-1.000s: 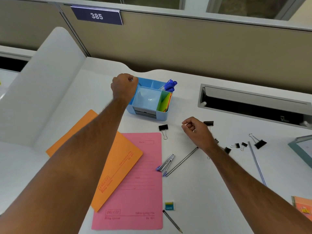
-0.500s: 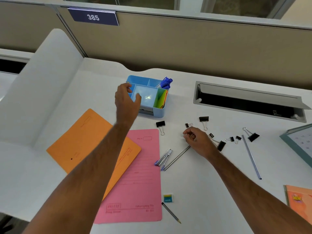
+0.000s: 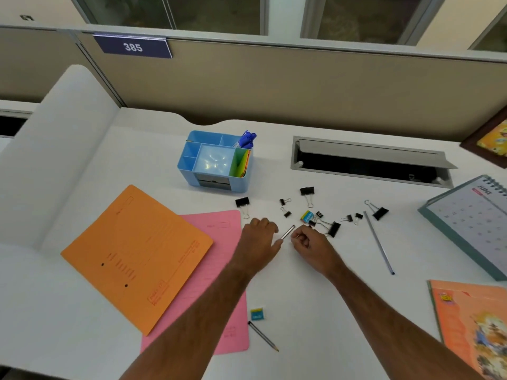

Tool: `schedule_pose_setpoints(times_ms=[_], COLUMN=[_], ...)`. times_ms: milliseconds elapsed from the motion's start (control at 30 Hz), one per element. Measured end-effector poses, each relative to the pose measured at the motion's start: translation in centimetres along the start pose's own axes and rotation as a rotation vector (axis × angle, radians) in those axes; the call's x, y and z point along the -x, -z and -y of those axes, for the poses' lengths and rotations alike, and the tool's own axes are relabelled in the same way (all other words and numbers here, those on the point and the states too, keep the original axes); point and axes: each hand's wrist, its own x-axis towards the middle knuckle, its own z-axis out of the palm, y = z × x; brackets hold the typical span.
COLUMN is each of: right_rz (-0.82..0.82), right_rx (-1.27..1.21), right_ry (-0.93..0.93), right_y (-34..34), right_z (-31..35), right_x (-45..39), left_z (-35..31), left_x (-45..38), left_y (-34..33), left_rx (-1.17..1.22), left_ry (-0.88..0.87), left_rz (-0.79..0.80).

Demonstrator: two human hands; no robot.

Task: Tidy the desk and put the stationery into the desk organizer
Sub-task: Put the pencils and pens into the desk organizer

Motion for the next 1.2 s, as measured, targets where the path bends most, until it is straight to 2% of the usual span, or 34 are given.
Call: schedule_pose_setpoints(times_ms=[100,200,500,600,767,933,1067,1133,1200], right_rz=[-0.008,-0.011,-0.014,-0.016,0.008,0.192,0.372,0.438,0.427], right_rx=[0.008,0.019,0.009,-0.014,-0.098,-0.451,-0.723,-0.791,-0.786], right_ry=[-0.032,-0.054,-0.091,-0.093,-0.116,-0.22,-0.231,-0.202,-0.173], right_y=[0.6,1.1,1.0,1.0,1.2,1.2,1.6,1.8,1.9], right_z=[-0.6,-1.2,-1.7,-1.7,-1.1,1.8,4.2,5.4,6.5], right_x=[0.7,1.1,1.5,1.5,1.6,2.0,2.1,2.0,1.5], left_z=[-1.1,-1.9,-3.0,-3.1,-3.2,-3.2,-3.0,-2.8,-2.4], left_x=[0.3,0.3,-0.9,-1.6,-2.6,-3.0,-2.9,-2.7,-2.4], left_y=[-1.2,-1.4,-1.0,-1.0,-0.3,0.8,2.1,2.7,3.1], left_rx=[-0.151,-0.254,-0.399,-0.374,-0.119,0.548,0.954,1.046,1.113], left_ry=[0.025,0.085,0.108,0.139,0.304,0.596,0.729,0.756,0.754], left_rz=[0.097,0.117,0.187,0.223,0.168,-0.008,-0.159,-0.232,-0.279])
